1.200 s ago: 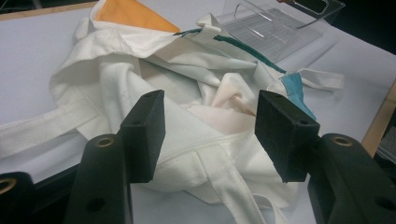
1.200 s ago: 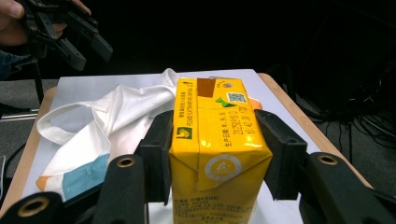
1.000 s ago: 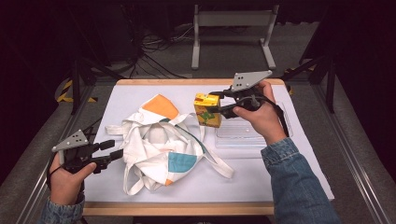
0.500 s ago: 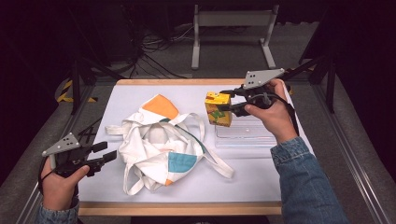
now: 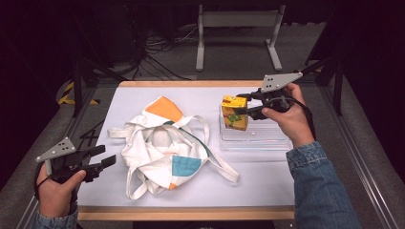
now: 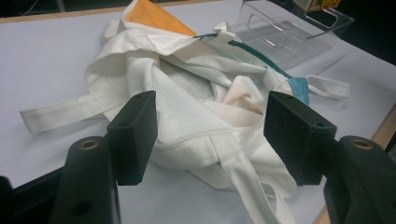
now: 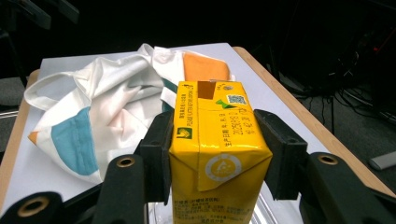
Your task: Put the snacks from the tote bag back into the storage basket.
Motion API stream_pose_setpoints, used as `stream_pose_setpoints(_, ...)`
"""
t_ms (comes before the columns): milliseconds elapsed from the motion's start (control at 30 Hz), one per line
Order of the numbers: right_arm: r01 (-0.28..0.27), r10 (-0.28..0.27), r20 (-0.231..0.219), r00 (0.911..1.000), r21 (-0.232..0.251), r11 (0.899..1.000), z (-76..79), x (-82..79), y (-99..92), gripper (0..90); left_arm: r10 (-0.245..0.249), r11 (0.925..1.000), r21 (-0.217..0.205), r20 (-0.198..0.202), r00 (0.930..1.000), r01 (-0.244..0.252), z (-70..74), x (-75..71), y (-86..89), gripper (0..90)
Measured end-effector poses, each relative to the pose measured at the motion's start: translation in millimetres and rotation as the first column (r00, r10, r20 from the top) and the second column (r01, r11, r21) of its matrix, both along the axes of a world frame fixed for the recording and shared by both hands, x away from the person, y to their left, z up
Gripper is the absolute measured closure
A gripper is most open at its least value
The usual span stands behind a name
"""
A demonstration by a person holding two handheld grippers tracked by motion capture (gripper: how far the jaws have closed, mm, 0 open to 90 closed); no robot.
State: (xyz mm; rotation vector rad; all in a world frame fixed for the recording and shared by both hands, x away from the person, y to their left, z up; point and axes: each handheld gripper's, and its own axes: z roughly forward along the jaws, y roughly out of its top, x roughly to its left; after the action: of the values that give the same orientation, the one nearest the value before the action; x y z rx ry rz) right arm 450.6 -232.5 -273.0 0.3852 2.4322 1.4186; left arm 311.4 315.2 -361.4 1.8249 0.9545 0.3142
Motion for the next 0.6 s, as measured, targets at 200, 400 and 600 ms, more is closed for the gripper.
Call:
stream_pose_setpoints(200, 0.005, -0.006, -0.015, 0.9999, -0.006, 1.000, -8.5, 2.4, -8.7, 50.9, 0.003, 1.0000, -0.004, 0.002, 1.0000, -0.003, 0.0, -3.0, 1.4, 32.2)
stream_pose_setpoints(400, 0.007, -0.007, -0.038, 0.9993, -0.014, 1.000, -18.5, 6.8, -13.9, 50.9, 0.001, 1.0000, 0.001, 0.006, 1.0000, -0.001, 0.5, -7.7, 4.0, 30.4)
stream_pose_setpoints(600, 0.004, -0.005, -0.058, 0.9983, -0.026, 1.000, -29.7, 10.3, -17.2, 50.9, 0.008, 1.0000, -0.001, 0.007, 0.9999, -0.008, -0.3, -10.2, 6.4, 30.1)
